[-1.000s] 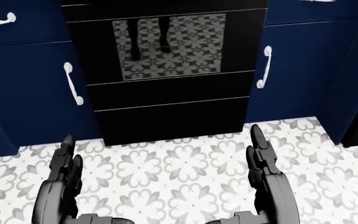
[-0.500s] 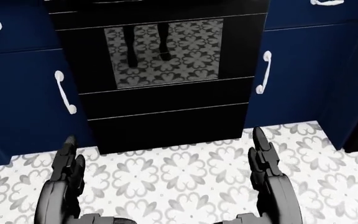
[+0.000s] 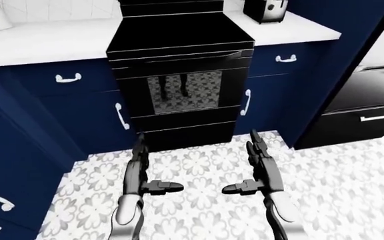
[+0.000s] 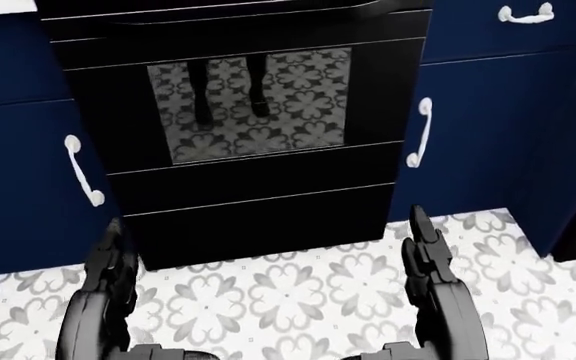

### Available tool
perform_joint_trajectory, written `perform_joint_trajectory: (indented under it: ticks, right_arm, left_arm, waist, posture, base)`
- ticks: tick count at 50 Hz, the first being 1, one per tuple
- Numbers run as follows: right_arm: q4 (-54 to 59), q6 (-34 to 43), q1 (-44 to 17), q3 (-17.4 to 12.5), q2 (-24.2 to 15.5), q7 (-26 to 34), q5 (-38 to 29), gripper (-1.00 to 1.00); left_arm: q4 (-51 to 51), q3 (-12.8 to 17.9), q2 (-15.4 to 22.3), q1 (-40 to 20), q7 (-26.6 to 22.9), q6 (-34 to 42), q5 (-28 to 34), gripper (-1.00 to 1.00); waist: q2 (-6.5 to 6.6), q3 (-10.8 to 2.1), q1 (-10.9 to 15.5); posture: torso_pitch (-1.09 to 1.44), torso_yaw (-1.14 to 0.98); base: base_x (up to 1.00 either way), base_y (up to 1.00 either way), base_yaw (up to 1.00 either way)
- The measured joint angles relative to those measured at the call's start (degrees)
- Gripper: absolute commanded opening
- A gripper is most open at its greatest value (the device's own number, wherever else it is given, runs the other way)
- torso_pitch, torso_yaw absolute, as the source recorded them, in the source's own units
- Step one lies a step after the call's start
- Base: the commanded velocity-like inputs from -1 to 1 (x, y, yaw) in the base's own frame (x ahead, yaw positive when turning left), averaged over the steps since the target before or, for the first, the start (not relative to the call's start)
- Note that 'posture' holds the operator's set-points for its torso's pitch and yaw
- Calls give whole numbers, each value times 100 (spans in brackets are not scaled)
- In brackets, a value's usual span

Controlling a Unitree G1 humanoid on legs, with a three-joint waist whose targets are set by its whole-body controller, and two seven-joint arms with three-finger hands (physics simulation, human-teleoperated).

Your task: Navigate to the stove.

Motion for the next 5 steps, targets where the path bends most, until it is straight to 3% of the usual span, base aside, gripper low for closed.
perform_joint_trajectory:
  ticks: [2,5]
  right_arm:
    - [-71,19,-2,19,4,9,6,100]
    - [-43,78,15,149,75,48,20,100]
  left_arm:
    - [-29,5,3,0,6,-22,-1,100]
    - [58,105,57,22,31,-4,2,100]
  waist:
    - [243,-36,-2]
    - [179,-26,128]
  posture:
    - [0,0]
    - [0,0]
  base:
    - [16,0,0]
    - [15,0,0]
